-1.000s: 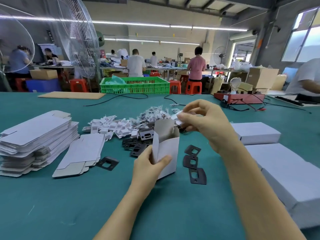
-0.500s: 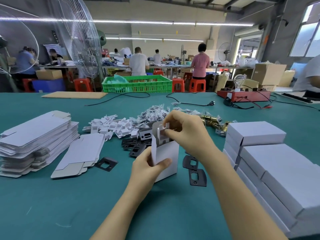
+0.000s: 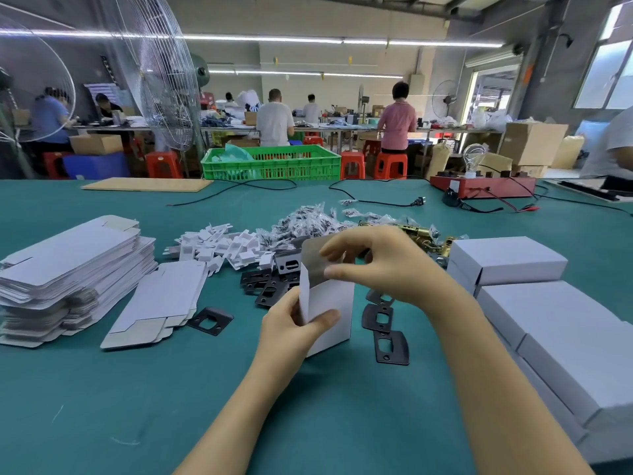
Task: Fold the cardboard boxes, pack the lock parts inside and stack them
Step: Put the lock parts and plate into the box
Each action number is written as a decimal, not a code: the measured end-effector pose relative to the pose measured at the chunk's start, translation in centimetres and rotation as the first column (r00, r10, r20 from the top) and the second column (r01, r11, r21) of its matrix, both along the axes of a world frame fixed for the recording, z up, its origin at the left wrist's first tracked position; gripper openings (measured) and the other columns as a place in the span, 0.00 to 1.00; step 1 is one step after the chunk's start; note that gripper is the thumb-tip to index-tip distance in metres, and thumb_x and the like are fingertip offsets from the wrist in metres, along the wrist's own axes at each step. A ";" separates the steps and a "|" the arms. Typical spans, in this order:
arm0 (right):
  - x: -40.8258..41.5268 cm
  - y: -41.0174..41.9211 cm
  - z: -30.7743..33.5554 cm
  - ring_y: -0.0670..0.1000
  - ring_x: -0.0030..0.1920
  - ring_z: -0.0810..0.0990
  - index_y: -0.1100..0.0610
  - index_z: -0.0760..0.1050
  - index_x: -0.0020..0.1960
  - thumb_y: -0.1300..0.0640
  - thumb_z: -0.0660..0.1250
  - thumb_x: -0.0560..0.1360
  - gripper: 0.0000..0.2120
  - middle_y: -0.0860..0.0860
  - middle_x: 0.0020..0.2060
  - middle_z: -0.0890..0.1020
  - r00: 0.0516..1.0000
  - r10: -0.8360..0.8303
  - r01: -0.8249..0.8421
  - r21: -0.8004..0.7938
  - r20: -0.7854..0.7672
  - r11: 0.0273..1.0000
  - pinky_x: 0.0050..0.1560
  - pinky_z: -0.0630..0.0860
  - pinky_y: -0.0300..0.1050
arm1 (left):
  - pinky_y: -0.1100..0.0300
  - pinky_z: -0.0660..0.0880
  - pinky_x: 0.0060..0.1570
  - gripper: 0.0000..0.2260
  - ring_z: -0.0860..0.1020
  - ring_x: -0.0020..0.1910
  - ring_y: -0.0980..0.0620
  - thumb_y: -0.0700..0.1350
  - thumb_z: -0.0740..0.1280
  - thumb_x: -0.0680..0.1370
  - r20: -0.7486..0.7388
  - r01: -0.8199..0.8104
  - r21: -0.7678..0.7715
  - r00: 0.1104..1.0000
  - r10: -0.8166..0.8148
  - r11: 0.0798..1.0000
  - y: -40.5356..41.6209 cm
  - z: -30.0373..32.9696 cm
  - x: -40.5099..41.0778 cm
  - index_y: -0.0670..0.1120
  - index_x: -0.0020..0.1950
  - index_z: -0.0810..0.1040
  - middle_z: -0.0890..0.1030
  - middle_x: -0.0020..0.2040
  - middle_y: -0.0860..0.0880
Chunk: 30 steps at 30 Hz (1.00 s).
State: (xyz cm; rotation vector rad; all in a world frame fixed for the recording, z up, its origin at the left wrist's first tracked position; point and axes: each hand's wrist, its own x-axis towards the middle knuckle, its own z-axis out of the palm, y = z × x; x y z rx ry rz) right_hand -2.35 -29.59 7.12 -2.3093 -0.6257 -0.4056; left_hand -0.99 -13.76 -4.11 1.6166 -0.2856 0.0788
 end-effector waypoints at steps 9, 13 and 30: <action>2.0 -4.6 -3.9 0.53 0.41 0.80 0.58 0.80 0.46 0.56 0.72 0.73 0.05 0.52 0.39 0.81 0.756 -0.532 0.517 -0.150 -0.382 0.843 0.43 0.77 0.45 | 0.44 0.79 0.56 0.15 0.83 0.51 0.51 0.49 0.76 0.64 0.008 -0.015 0.006 1.000 0.015 1.000 -0.1 -0.1 0.2 0.56 0.51 0.82 0.85 0.49 0.54; 3.3 -5.2 -6.4 0.53 0.37 0.75 0.62 0.77 0.47 0.53 0.71 0.73 0.12 0.58 0.40 0.81 0.605 -0.652 0.503 -0.414 -0.458 0.758 0.38 0.75 0.44 | 0.46 0.79 0.56 0.17 0.83 0.51 0.54 0.50 0.76 0.64 -0.003 -0.023 0.013 1.000 0.023 1.000 -0.2 -0.1 0.2 0.57 0.52 0.81 0.85 0.49 0.56; 4.9 -3.7 -9.4 0.58 0.51 0.76 0.60 0.77 0.52 0.65 0.64 0.73 0.09 0.58 0.51 0.78 0.606 -0.645 0.602 -0.262 -0.466 0.755 0.49 0.75 0.46 | 0.47 0.79 0.56 0.17 0.82 0.51 0.54 0.50 0.75 0.64 -0.012 -0.035 0.027 0.999 0.036 0.999 -0.1 0.1 0.0 0.56 0.52 0.81 0.85 0.49 0.56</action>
